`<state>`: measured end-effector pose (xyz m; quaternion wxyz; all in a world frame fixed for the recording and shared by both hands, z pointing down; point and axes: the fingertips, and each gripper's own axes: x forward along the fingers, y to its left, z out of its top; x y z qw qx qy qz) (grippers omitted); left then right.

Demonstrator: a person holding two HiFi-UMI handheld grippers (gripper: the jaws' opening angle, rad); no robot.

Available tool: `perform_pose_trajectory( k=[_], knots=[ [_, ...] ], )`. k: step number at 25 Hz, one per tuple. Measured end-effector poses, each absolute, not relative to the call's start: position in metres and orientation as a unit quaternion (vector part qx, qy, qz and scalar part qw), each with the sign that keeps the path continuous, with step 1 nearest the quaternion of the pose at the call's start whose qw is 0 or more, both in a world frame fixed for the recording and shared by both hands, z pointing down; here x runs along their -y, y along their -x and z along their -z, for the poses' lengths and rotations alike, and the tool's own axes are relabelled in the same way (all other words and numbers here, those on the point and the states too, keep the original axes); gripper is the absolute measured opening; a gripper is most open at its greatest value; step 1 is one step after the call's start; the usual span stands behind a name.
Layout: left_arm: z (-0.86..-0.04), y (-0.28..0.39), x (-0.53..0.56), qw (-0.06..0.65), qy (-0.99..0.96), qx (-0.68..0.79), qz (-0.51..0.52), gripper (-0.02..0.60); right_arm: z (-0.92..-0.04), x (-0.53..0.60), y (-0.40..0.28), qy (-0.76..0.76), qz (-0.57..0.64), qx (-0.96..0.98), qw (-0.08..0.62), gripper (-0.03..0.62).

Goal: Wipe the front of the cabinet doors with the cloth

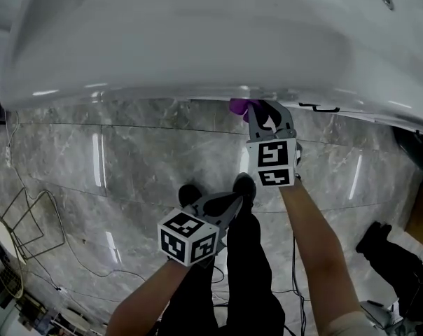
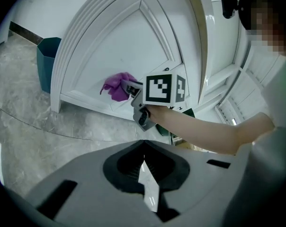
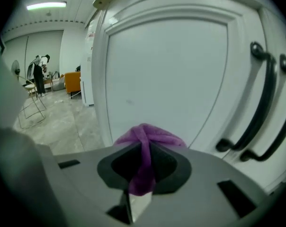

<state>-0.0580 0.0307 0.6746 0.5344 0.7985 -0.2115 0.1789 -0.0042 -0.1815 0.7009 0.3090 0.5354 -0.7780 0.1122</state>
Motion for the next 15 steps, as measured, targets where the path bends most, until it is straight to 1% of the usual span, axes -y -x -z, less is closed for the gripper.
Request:
perform_pose_trajectory(
  k=[6,11,13,15],
  knots=[
    [-0.698,0.049,-0.04,0.519,-0.805,0.199,-0.209,0.008,-0.784,0.18,-0.003,-0.508,-0.13,0.76,0.384,0.06],
    [-0.707,0.049,-0.043,0.506,-0.812,0.179,-0.228,0.008,-0.853,0.175,-0.006,-0.496,-0.189,0.73,0.429,0.058],
    [-0.708,0.05,-0.043,0.5,-0.815,0.178,-0.233,0.008,-0.865,0.168,-0.015,-0.504,-0.228,0.711,0.435,0.06],
    [-0.708,0.053,-0.045,0.501,-0.813,0.181,-0.236,0.008,-0.854,0.159,-0.02,-0.507,-0.241,0.711,0.423,0.058]
  ],
)
